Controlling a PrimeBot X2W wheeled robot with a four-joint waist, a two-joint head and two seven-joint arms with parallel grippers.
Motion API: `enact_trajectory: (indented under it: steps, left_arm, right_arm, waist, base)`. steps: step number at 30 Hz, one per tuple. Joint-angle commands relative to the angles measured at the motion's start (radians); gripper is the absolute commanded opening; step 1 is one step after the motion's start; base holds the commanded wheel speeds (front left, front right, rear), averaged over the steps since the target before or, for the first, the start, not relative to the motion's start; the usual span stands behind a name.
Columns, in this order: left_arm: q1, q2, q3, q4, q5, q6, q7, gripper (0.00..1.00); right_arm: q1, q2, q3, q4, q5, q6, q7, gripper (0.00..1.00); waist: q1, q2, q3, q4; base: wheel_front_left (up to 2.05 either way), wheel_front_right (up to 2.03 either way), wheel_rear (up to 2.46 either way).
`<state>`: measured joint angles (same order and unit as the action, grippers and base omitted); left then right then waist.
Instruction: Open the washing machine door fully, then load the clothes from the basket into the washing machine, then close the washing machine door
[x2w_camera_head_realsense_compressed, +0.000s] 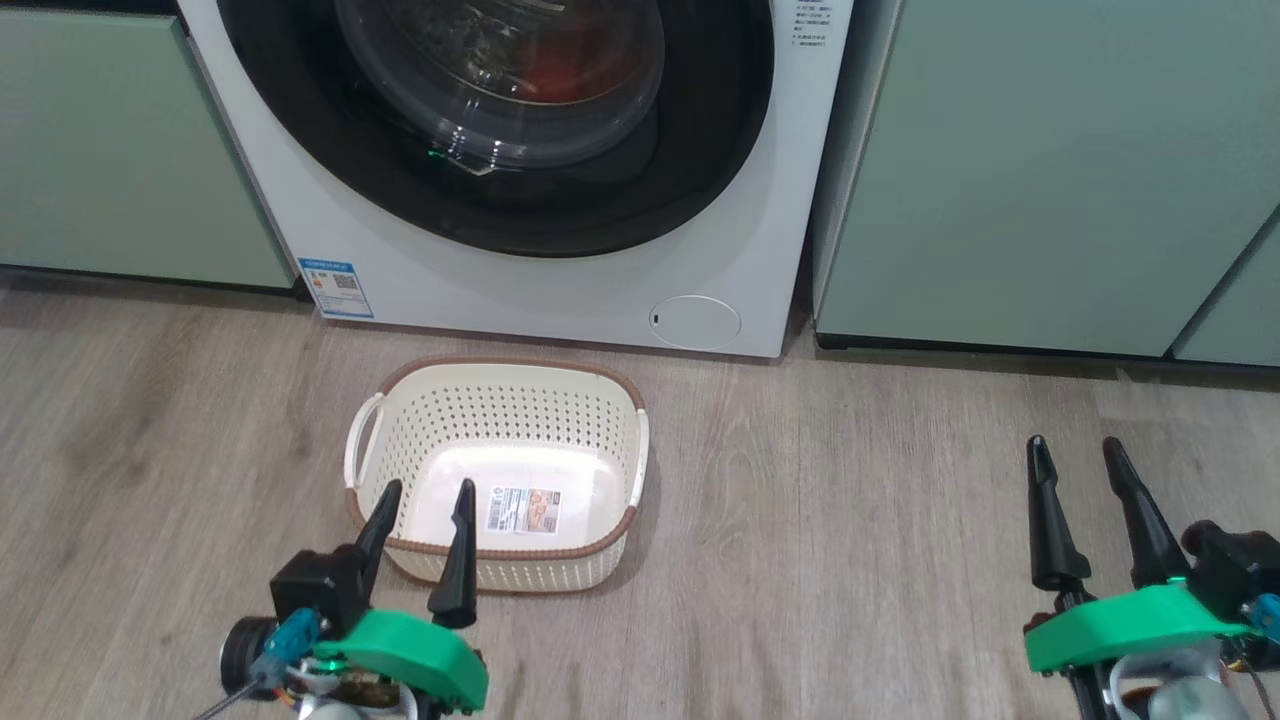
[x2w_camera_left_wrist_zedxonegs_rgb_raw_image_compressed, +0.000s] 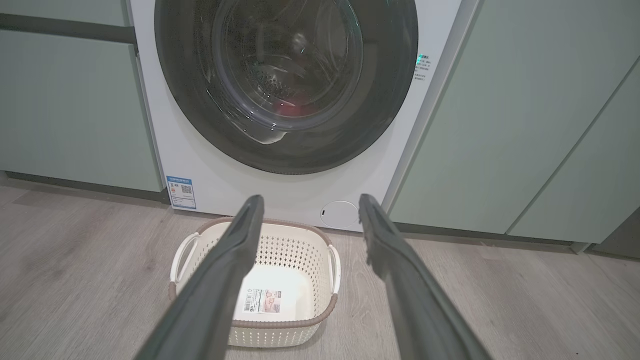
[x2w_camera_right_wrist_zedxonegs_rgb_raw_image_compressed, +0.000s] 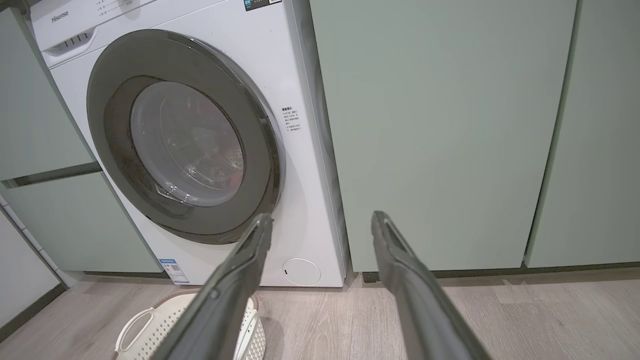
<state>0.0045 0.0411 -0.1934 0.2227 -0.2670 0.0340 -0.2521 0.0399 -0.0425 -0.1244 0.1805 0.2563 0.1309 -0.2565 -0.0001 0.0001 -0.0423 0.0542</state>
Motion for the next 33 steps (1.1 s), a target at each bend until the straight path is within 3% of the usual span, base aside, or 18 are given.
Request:
enact_trajectory:
  steps: [1, 21, 22, 27, 33]
  left_arm:
    - [-0.033, 0.009, 0.034, -0.031, -0.001, -0.003, -0.010, 1.00]
    - [-0.029, 0.009, 0.025, -0.026, -0.007, 0.007, -0.010, 1.00]
    - [0.000, 0.000, -0.002, 0.005, -0.004, 0.004, 0.000, 0.00]
    - [0.030, -0.003, -0.001, 0.075, -0.012, 0.004, 0.007, 0.00]
    - [0.023, -0.002, 0.013, 0.073, -0.077, -0.004, 0.023, 0.00]
  right_arm:
    - [-0.038, -0.008, 0.023, -0.032, -0.005, 0.000, -0.005, 1.00]
    - [-0.039, -0.008, 0.031, -0.031, -0.014, 0.000, -0.005, 1.00]
    - [0.000, 0.000, 0.004, 0.001, -0.006, 0.000, 0.000, 0.00]
    - [0.022, 0.007, 0.004, 0.077, -0.001, 0.000, 0.004, 0.00]
    - [0.013, 0.006, 0.003, 0.078, 0.064, 0.000, 0.023, 0.00]
  waist:
    - [0.0001, -0.0001, -0.001, 0.001]
    - [0.0001, -0.0001, -0.011, 0.001]
    - [0.0001, -0.0001, -0.011, 0.001]
    - [0.0001, -0.0001, -0.011, 0.001]
    - [0.0001, -0.0001, -0.008, -0.002]
  base:
    - [0.00, 0.00, 0.00]
    - [0.00, 0.00, 0.00]
    - [0.00, 0.00, 0.00]
    - [0.00, 0.00, 0.00]
    - [0.00, 0.00, 0.00]
